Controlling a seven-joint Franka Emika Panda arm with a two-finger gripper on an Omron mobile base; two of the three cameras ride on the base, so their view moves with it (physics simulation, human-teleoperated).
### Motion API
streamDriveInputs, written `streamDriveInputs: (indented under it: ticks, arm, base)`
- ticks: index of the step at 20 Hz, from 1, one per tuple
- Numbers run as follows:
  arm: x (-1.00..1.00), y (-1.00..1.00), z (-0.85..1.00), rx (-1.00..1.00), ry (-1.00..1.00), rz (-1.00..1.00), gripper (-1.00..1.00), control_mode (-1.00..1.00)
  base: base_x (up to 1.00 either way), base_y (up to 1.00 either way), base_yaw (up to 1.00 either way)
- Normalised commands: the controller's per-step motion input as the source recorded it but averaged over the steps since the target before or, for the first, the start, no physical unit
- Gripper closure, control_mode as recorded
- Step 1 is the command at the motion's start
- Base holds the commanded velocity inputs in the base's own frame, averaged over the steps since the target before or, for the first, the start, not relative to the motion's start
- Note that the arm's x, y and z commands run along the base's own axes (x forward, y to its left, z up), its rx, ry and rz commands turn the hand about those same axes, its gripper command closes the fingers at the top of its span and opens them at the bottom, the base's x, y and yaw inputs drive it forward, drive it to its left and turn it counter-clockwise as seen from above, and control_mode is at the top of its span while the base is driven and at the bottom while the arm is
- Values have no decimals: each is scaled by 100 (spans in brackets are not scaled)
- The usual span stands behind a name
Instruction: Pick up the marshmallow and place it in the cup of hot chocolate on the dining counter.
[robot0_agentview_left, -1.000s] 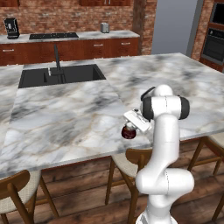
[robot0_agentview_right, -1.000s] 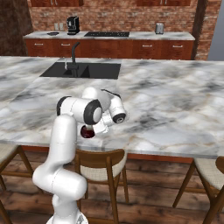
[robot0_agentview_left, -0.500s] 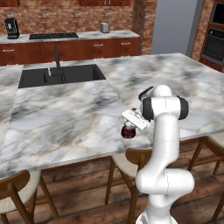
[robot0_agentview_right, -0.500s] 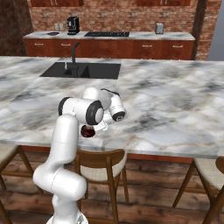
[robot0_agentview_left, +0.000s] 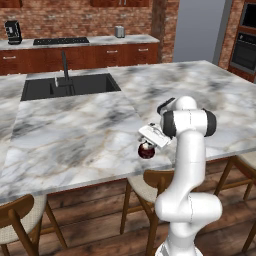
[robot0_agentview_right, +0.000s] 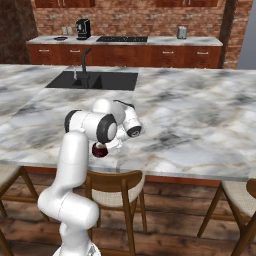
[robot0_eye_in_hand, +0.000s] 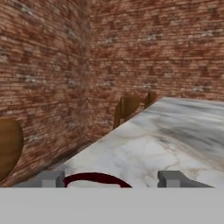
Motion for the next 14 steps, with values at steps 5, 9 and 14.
streamDriveInputs:
  ticks: [5,9,14]
  arm:
    - [0,4,3,-1,-3,0,-100,-100]
    - [0,0,33,0,-4,0,-100,-100]
    - [-4,0,44,0,-1,0,-100,-100]
  base:
    - [0,0,0]
    - [0,0,0]
    - [0,0,0]
